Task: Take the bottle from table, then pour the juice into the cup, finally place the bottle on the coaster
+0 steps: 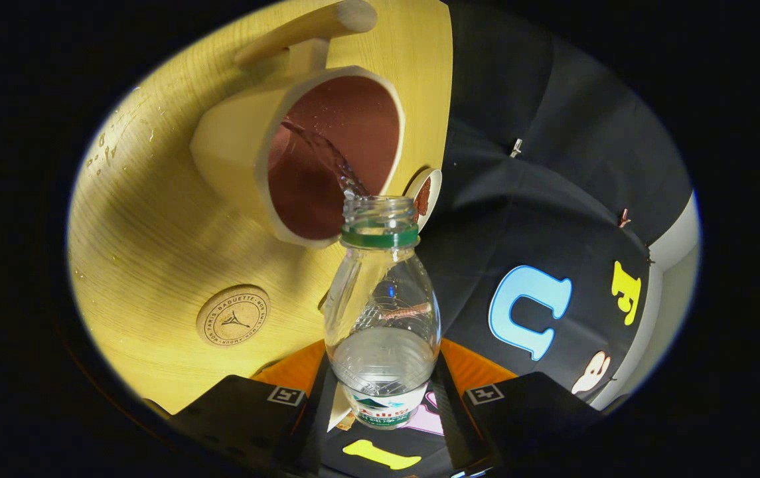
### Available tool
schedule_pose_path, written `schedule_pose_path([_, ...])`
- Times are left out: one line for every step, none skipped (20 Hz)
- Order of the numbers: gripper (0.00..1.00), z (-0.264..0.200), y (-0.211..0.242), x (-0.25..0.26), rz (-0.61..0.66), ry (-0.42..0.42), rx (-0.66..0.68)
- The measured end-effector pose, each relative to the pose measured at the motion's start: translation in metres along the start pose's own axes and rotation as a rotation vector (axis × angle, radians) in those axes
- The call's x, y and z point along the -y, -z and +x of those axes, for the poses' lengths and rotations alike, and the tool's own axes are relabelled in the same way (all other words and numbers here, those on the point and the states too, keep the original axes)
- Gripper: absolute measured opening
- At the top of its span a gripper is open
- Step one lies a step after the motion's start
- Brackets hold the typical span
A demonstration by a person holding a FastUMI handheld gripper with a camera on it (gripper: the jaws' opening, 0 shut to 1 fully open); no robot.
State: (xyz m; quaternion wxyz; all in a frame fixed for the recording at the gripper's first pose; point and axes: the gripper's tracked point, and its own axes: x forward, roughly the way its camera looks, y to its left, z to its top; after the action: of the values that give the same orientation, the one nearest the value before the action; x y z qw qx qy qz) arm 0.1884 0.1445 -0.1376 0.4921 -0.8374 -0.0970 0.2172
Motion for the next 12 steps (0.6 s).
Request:
schedule_pose_path([0.72,0.0,0.0,0.002,-0.014,0.007,0.001])
schedule_pose_path([0.72,0.0,-0.001,0.003,-0.029,0.014,0.005])
schedule_pose_path([0.72,0.0,-0.003,0.005,-0.041,0.017,0.009])
schedule_pose_path([0.72,0.0,-0.003,0.006,-0.048,0.017,0.014])
schedule_pose_path([0.72,0.0,-0.003,0.008,-0.055,0.018,0.018])
schedule_pose_path([0.72,0.001,-0.003,0.01,-0.063,0.018,0.023])
schedule_pose_path([0.72,0.002,-0.003,0.014,-0.072,0.02,0.027])
schedule_pose_path([0.72,0.003,-0.003,0.015,-0.082,0.02,0.03])
schedule_pose_path([0.72,0.003,-0.004,0.015,-0.093,0.02,0.034])
schedule_pose_path([0.72,0.003,-0.005,0.013,-0.106,0.018,0.033])
schedule_pose_path([0.72,0.002,-0.004,0.013,-0.113,0.017,0.03])
schedule_pose_path([0.72,0.001,-0.005,0.012,-0.117,0.013,0.029])
